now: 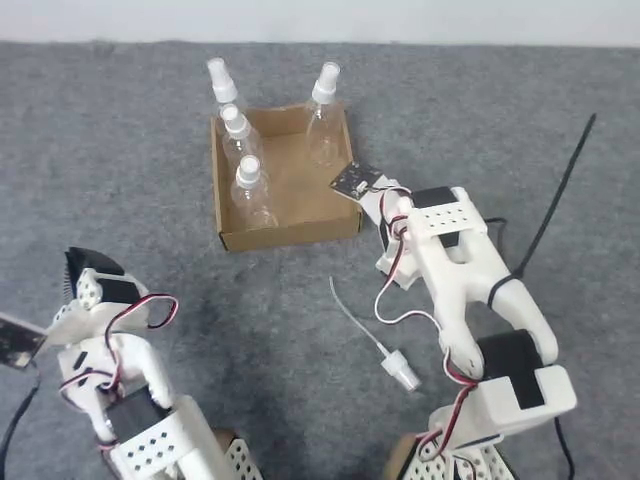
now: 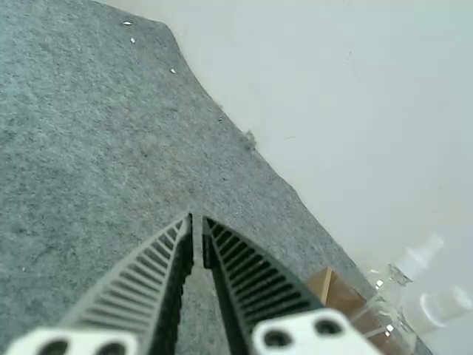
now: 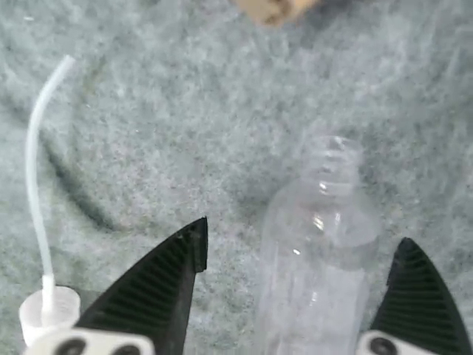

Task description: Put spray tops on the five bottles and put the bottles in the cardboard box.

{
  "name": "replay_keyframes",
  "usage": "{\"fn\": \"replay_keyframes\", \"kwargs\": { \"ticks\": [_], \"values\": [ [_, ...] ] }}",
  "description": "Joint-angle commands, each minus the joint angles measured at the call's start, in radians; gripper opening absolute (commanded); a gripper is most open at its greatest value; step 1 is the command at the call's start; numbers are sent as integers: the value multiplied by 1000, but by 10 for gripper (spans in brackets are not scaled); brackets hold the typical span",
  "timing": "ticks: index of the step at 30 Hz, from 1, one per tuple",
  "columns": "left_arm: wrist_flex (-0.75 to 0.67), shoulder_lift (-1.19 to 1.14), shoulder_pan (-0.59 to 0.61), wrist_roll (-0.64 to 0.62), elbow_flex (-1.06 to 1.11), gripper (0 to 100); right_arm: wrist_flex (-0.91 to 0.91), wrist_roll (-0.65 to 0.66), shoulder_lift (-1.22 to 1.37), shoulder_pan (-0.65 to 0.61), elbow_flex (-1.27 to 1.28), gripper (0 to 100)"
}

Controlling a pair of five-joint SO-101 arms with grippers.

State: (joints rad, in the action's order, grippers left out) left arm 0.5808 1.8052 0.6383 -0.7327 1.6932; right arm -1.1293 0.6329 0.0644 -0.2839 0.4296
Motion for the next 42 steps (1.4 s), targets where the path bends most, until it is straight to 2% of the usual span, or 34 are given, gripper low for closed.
{"fn": "replay_keyframes", "kwargs": {
  "ticks": [1,12,19,25,28,42],
  "values": [
    [-11,21,2,8,-8,15,12,5,-16,35,-3,286],
    [-9,21,2,8,-8,15,15,3,-18,38,31,273],
    [-9,21,2,8,-8,15,8,3,-24,39,31,136],
    [-9,21,2,8,-8,15,4,3,-28,41,29,107],
    [-9,21,2,8,-8,15,2,-41,-31,62,23,106],
    [-11,21,2,8,-8,15,-99,-169,-352,87,89,84]
  ]
}}
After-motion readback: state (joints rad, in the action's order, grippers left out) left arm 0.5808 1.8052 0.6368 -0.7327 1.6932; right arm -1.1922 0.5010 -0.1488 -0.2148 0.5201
